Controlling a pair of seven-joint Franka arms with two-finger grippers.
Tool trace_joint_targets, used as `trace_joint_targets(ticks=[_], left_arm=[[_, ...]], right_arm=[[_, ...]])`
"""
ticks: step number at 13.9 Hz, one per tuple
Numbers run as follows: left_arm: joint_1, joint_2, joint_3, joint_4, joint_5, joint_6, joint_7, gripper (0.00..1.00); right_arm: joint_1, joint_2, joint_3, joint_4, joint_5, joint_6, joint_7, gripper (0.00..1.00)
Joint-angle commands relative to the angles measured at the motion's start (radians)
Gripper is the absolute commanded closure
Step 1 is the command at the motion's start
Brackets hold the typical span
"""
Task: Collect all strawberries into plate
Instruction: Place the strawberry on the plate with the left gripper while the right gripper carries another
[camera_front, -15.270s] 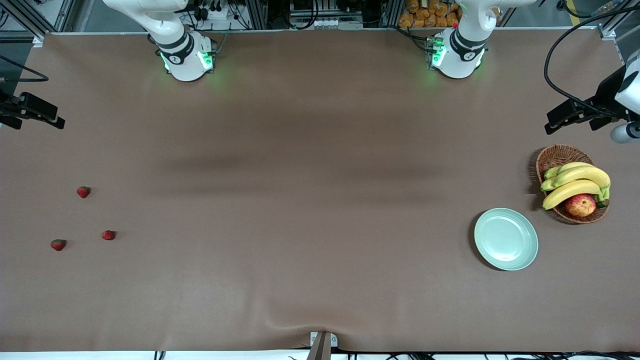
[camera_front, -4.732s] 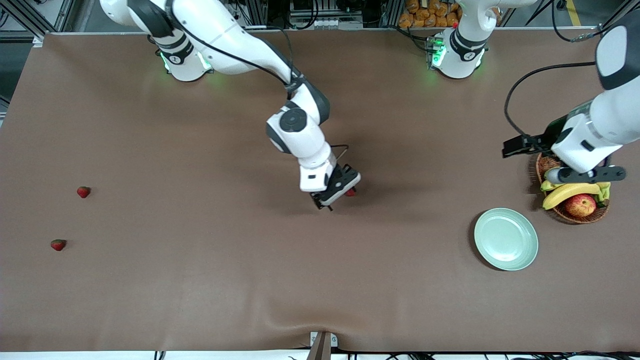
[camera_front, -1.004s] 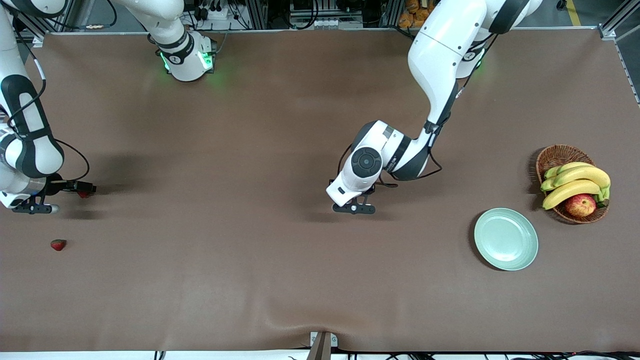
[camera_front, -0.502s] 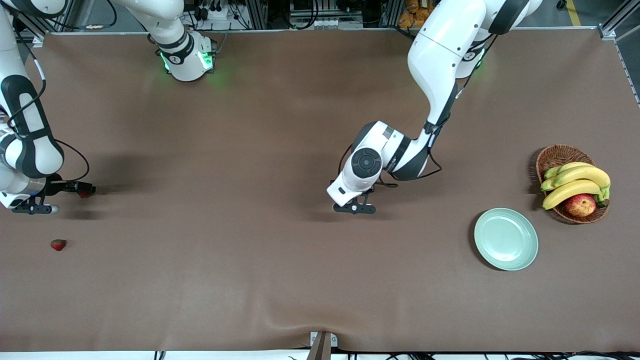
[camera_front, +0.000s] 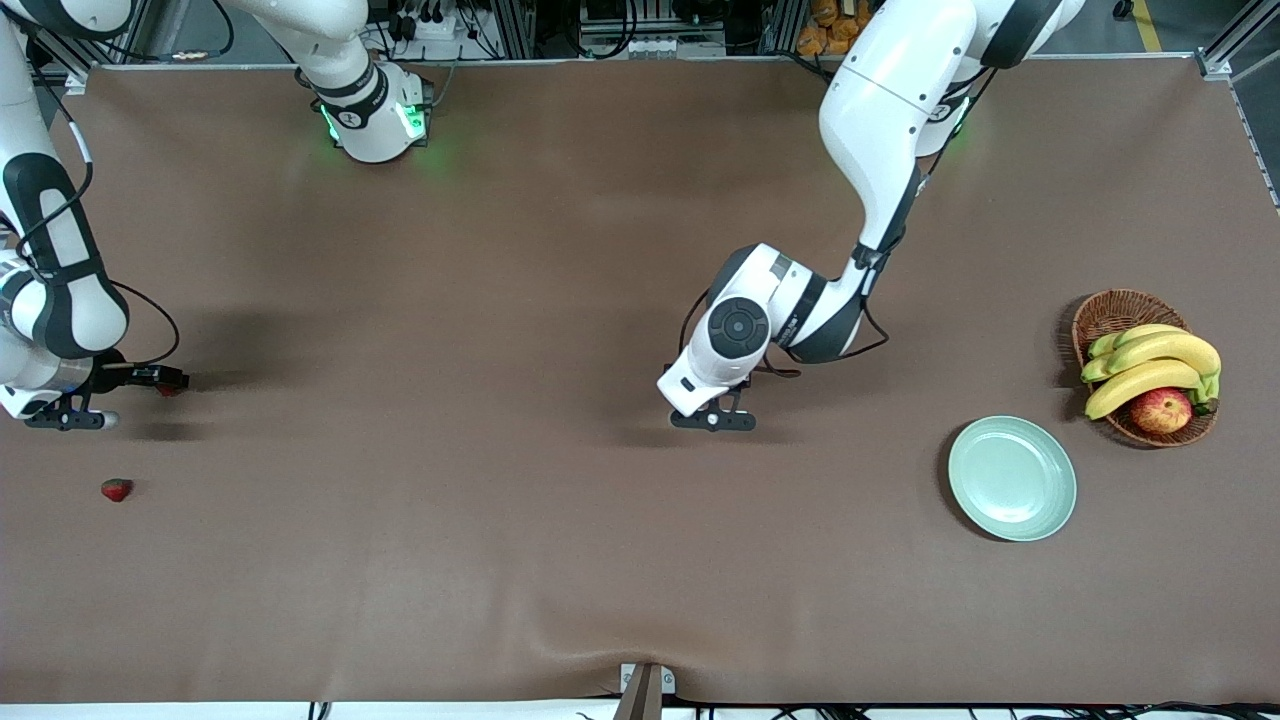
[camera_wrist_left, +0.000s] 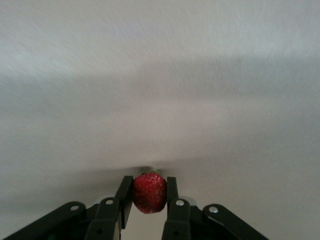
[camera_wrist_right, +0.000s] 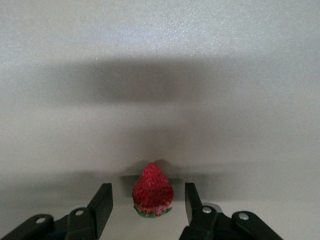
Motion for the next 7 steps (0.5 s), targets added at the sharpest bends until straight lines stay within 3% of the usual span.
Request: trace_joint_targets(ticks=[1, 3, 7], left_arm=[[0.054, -0.092, 0.002, -0.016, 0.02, -0.085, -0.003, 1.0], [0.104, -0.126, 0.004, -0.016, 0.021, -0.129, 0.041, 1.0], [0.258, -0.153, 0.002, -0.018, 0.021, -0.172, 0.271, 1.0]], right_arm=[[-0.014, 0.012, 0.015, 0.022, -0.026, -0.011, -0.009, 0.74], [-0.015, 0.01, 0.015, 0.022, -0.026, -0.012, -0.038, 1.0], [-0.002, -0.011, 0.021, 0.022, -0.024, -0.017, -0.082, 1.0]])
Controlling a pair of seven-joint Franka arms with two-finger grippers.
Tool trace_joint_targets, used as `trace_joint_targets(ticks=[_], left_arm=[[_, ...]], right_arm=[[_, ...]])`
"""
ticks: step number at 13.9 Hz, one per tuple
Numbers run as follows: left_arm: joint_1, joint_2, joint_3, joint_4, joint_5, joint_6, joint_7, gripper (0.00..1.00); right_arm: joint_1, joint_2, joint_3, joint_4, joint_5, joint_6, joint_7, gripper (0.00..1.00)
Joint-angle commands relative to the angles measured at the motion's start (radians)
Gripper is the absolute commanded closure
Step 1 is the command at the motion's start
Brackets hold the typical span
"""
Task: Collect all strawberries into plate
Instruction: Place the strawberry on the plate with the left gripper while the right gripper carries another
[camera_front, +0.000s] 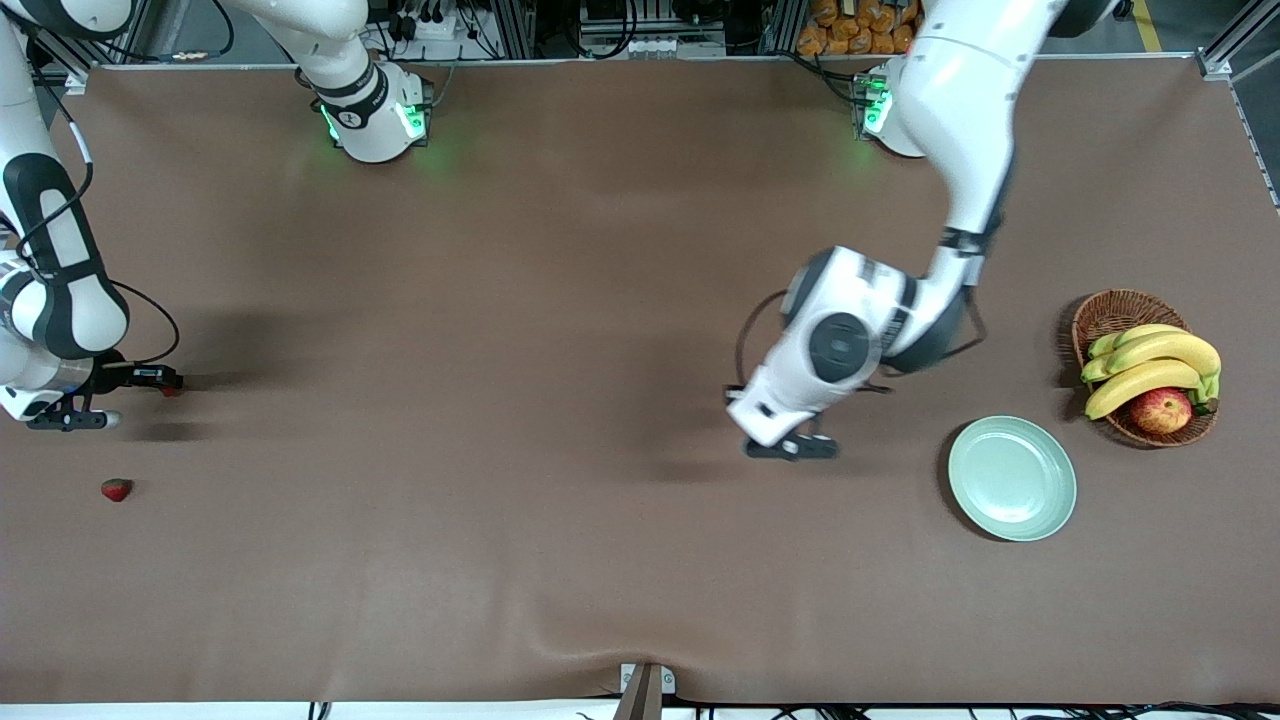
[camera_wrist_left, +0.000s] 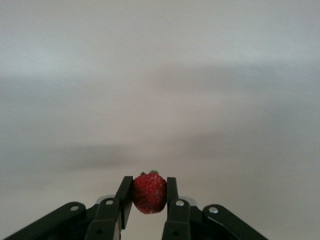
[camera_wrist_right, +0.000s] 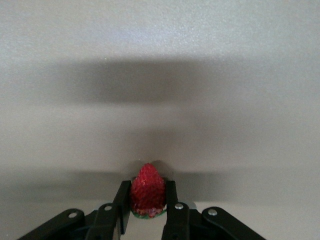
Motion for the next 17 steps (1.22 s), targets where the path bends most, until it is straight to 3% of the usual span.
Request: trace_joint_targets(ticks=[1, 4, 9, 13, 17], left_arm=[[0.089, -0.026, -0.008, -0.021, 0.018, -0.03, 0.126, 1.0], [0.17, -0.024, -0.008, -0.023, 0.059, -0.033, 0.218, 1.0], [0.326, -0.024, -0.01, -0.04, 0.161, -0.033, 0.4, 1.0], [0.435, -0.012, -0.01, -0.035, 0.164, -0.018, 0.597, 1.0], [0.478, 0.04, -0.011, -0.029, 0.219, 0.109, 0.652, 1.0]], right_arm=[[0.006, -0.031, 0.023, 0.017, -0.022, -0.017, -0.03, 1.0], [0.096, -0.109, 0.031, 0.032, -0.019, -0.072, -0.033, 1.0], [0.317, -0.145, 0.067, 0.204, 0.011, -0.27, -0.029, 1.0], [0.473, -0.139, 0.112, 0.225, 0.149, -0.243, 0.003, 1.0], [0.656, -0.096, 0.112, 0.284, 0.16, -0.214, 0.183, 1.0]])
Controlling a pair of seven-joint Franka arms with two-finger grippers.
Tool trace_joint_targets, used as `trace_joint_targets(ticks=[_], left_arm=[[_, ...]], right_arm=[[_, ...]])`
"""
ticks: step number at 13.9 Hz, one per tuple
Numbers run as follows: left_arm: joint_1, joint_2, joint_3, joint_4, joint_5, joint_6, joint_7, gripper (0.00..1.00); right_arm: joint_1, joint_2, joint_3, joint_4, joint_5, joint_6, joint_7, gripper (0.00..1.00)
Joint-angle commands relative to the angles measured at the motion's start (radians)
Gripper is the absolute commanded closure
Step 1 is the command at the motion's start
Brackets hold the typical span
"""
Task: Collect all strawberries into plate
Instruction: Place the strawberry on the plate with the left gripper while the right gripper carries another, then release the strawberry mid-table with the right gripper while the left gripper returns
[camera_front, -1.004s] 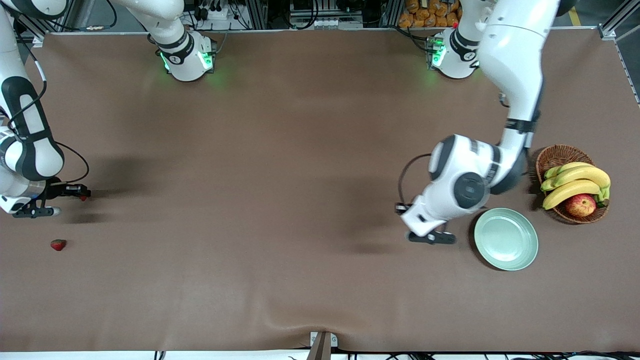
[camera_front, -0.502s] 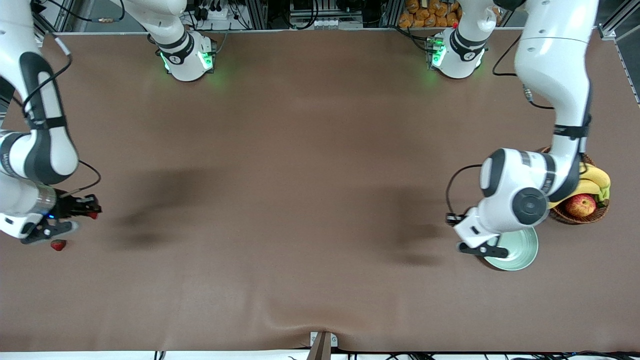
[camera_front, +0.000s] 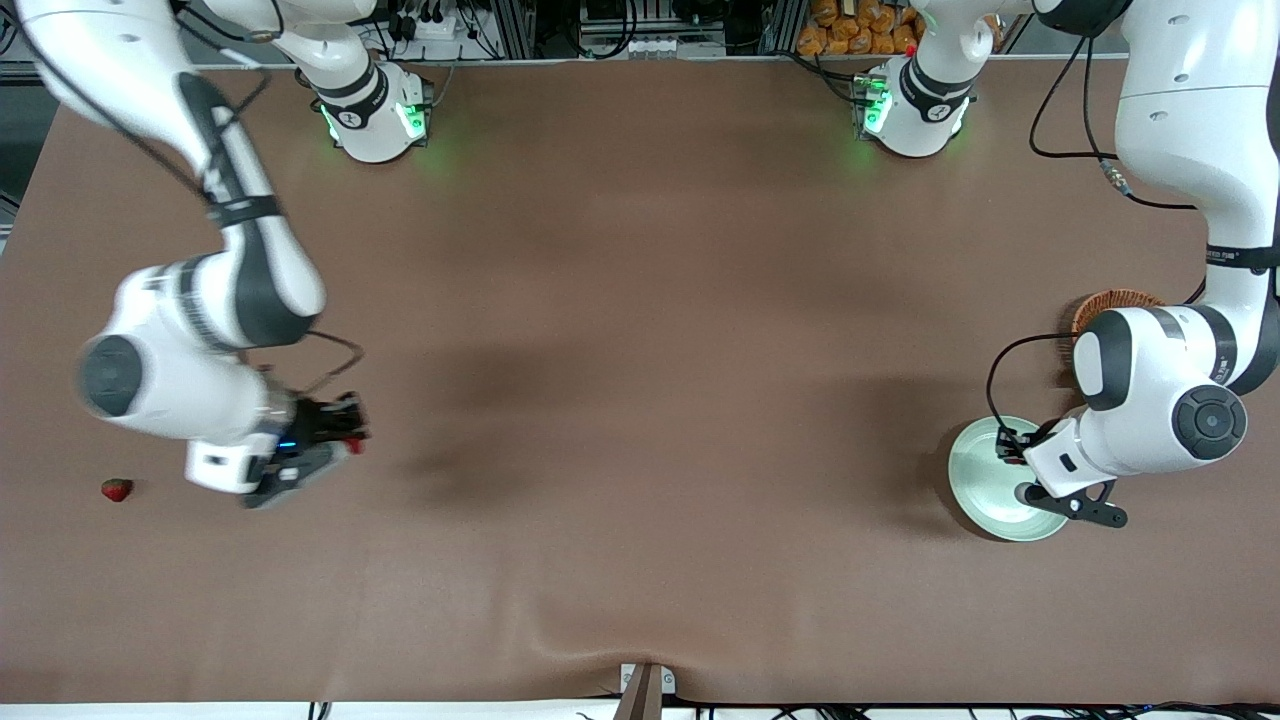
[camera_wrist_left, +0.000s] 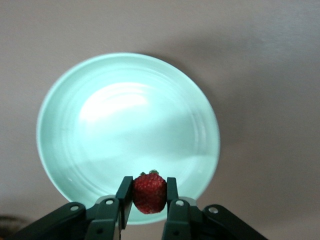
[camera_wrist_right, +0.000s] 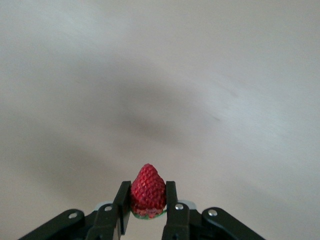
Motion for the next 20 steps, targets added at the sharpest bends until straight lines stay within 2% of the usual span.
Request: trace_joint_targets(ticks=[1, 4, 5, 7, 8, 9, 10, 12, 15, 17, 20], left_arm=[[0.018, 0.048, -0.01, 0.001, 0.038, 0.11, 0.034, 1.0], [0.018, 0.077, -0.01, -0.001, 0.037, 0.153, 0.034, 1.0], [0.018, 0.088, -0.012, -0.001, 0.037, 0.162, 0.034, 0.96], [0.018, 0.101, -0.012, -0.001, 0.035, 0.176, 0.034, 0.77], [0.018, 0.096, -0.01, -0.004, 0.034, 0.176, 0.034, 0.51], [0.018, 0.093, -0.01, -0.005, 0.034, 0.176, 0.036, 0.19], [0.022, 0.093, -0.012, -0.004, 0.034, 0.176, 0.036, 0.02], [0.022, 0.09, -0.012, -0.004, 0.031, 0.176, 0.036, 0.0], [0.019, 0.065, -0.016, -0.007, 0.029, 0.158, 0.036, 0.0], [0.018, 0.047, -0.024, -0.004, 0.025, 0.12, 0.036, 0.0], [0.018, 0.016, -0.064, -0.004, 0.023, 0.078, 0.021, 0.0]], right_arm=[[0.074, 0.045, -0.008, 0.052, 0.02, 0.031, 0.077, 1.0], [0.174, 0.096, -0.008, 0.052, 0.083, 0.175, 0.1, 1.0], [0.2, 0.12, -0.008, 0.054, 0.109, 0.21, 0.12, 1.0], [0.275, 0.162, -0.009, 0.076, 0.115, 0.299, 0.222, 1.0], [0.31, 0.176, -0.009, 0.08, 0.114, 0.335, 0.281, 1.0], [0.349, 0.19, -0.009, 0.081, 0.112, 0.375, 0.334, 1.0], [0.384, 0.208, -0.009, 0.083, 0.112, 0.425, 0.377, 1.0], [0.45, 0.26, -0.011, 0.096, 0.111, 0.529, 0.454, 1.0], [0.524, 0.344, -0.015, 0.167, 0.109, 0.6, 0.531, 1.0], [0.557, 0.398, -0.017, 0.211, 0.107, 0.631, 0.542, 1.0], [0.588, 0.467, -0.017, 0.222, 0.109, 0.72, 0.542, 1.0]])
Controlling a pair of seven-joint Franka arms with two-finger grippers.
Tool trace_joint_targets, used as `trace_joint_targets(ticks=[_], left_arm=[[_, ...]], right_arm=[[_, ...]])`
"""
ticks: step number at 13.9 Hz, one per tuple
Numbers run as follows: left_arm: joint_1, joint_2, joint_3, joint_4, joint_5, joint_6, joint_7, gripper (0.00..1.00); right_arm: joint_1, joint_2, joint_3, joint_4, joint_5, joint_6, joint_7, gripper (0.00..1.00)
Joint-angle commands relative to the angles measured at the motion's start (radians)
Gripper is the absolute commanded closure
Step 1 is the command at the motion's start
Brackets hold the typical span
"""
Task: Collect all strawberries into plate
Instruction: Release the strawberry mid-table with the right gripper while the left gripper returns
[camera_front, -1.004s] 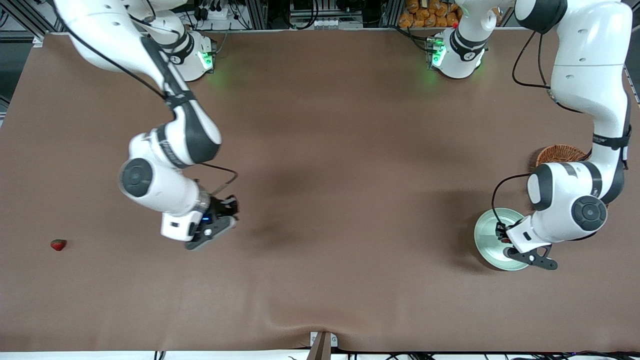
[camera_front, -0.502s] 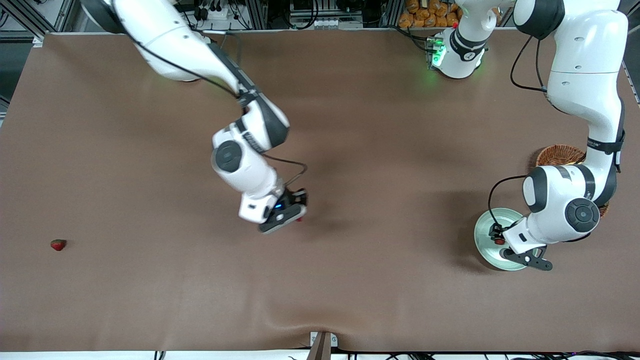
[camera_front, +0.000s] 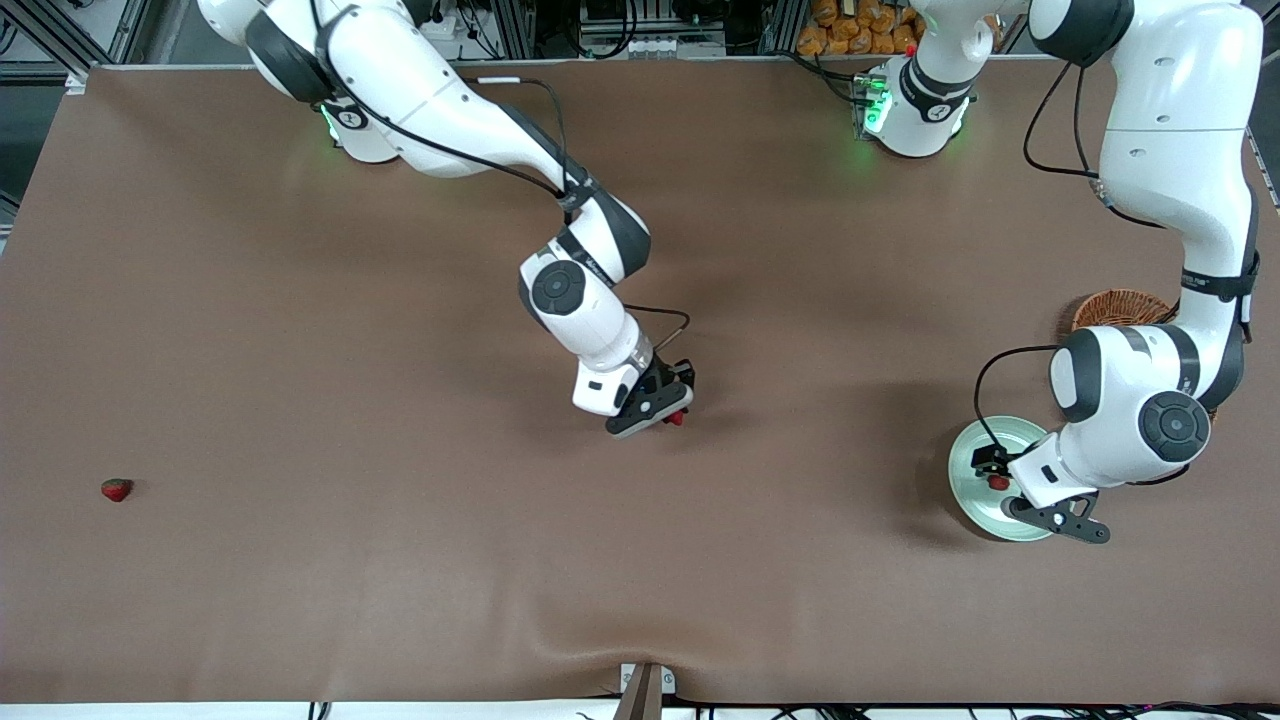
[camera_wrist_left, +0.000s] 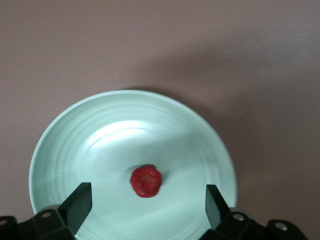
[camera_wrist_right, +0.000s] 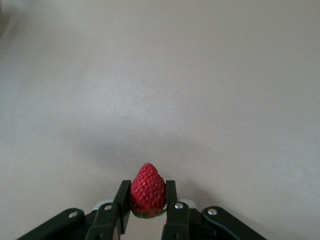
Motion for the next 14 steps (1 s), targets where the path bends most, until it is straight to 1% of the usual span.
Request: trace_joint_targets(ticks=[1, 2, 3, 4, 5, 6, 8, 10, 12, 14], left_arm=[[0.006, -0.052, -0.046, -0.011, 0.006, -0.065, -0.007, 0.0], [0.006, -0.065, -0.066, -0.011, 0.006, -0.091, -0.025, 0.0], [0.006, -0.071, -0.085, -0.011, 0.006, -0.111, -0.067, 0.0], [0.006, -0.077, -0.108, -0.011, 0.006, -0.132, -0.108, 0.0], [0.004, -0.08, -0.13, -0.011, 0.006, -0.149, -0.146, 0.0], [0.004, -0.082, -0.154, -0.01, 0.006, -0.165, -0.186, 0.0], [0.003, -0.095, -0.202, -0.01, 0.006, -0.182, -0.255, 0.0], [-0.001, -0.108, -0.25, -0.01, 0.008, -0.211, -0.324, 0.0], [-0.001, -0.108, -0.293, -0.008, 0.008, -0.214, -0.372, 0.0], [-0.022, -0.103, -0.32, -0.007, 0.012, -0.214, -0.439, 0.0]], right_arm=[[0.03, 0.081, -0.012, 0.065, 0.009, 0.045, 0.014, 1.0], [0.035, 0.087, -0.012, 0.075, 0.009, 0.048, 0.014, 1.0], [0.035, 0.09, -0.012, 0.078, 0.01, 0.048, 0.014, 0.77], [0.035, 0.09, -0.012, 0.078, 0.009, 0.048, 0.014, 0.28], [0.037, 0.089, -0.013, 0.076, 0.007, 0.05, 0.014, 0.0], [0.035, 0.078, -0.016, 0.075, 0.006, 0.047, 0.011, 0.0], [0.034, 0.037, -0.051, 0.052, -0.002, 0.033, 0.015, 0.0], [0.009, -0.037, -0.062, -0.009, 0.0, 0.016, 0.014, 0.0], [-0.031, -0.101, -0.067, -0.026, 0.0, -0.074, 0.014, 0.0], [-0.068, -0.179, -0.104, -0.027, 0.0, -0.226, 0.007, 0.0]])
